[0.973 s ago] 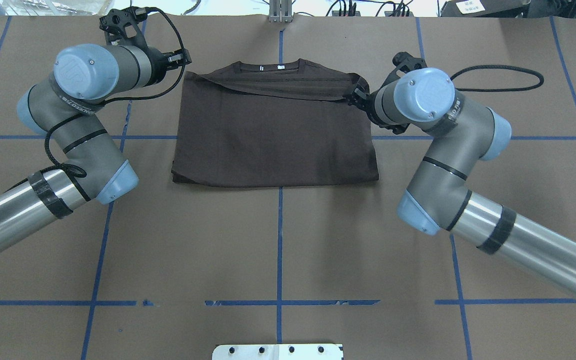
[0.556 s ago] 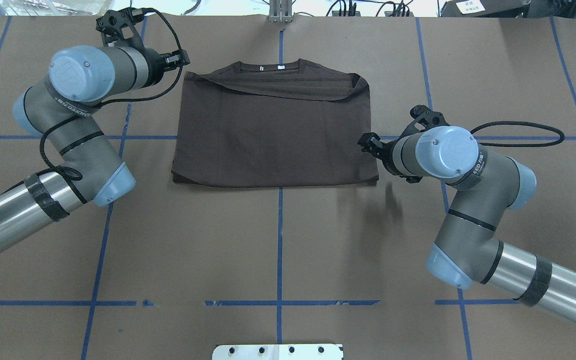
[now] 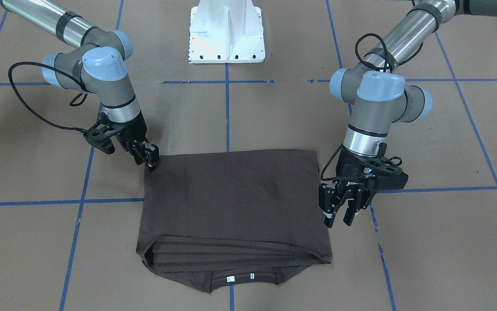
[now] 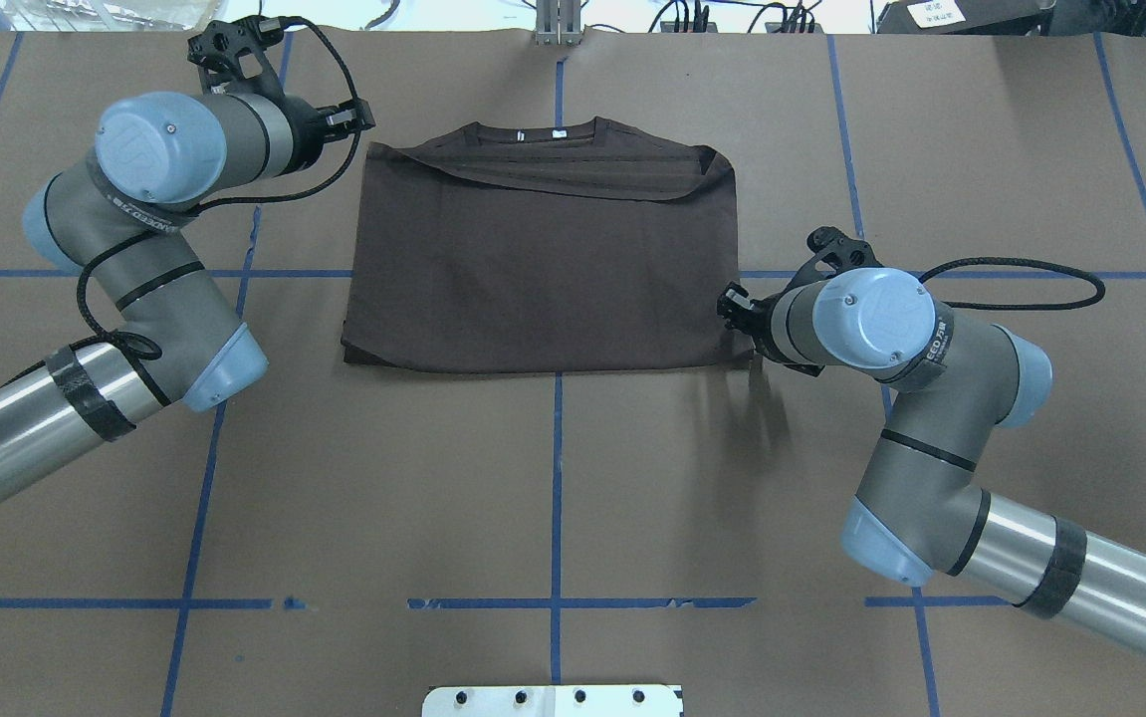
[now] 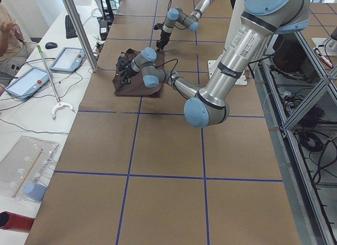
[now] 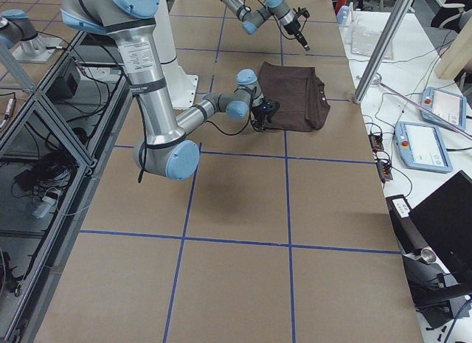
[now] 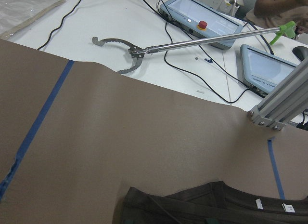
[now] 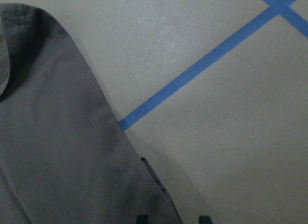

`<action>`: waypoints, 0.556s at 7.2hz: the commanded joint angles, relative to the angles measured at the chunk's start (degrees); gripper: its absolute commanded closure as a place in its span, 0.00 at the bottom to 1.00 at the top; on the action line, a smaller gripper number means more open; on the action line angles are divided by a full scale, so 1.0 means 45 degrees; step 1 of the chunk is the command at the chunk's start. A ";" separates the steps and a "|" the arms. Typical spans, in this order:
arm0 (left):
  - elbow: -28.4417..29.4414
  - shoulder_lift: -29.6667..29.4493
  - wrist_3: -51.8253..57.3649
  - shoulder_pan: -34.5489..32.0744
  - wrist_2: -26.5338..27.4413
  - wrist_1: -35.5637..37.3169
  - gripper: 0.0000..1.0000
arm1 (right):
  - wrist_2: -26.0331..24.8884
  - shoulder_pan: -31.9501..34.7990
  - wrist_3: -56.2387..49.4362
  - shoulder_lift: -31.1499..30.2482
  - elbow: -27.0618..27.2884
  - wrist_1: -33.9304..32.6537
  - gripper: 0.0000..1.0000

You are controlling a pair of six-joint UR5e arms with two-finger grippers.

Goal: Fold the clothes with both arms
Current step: 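Release the hem and move the right gripper to the folded shirt's side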

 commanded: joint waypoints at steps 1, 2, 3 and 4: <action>-0.0026 0.0125 -0.0003 -0.0003 0.0003 -0.0020 0.42 | 0.0151 -0.0011 -0.0031 0.0086 0.0136 -0.0001 1.00; -0.0046 0.0125 -0.0003 0.0016 0.0003 -0.0020 0.42 | 0.0152 -0.0011 -0.0051 0.0009 0.0196 -0.0001 1.00; -0.0085 0.0125 -0.0022 0.0016 0.0003 0.0000 0.42 | 0.0152 -0.0031 -0.0032 -0.0146 0.0526 -0.0020 1.00; -0.0085 0.0106 -0.0235 0.0016 0.0003 0.0000 0.42 | 0.0152 -0.0669 -0.0012 -0.1153 0.1728 -0.0117 1.00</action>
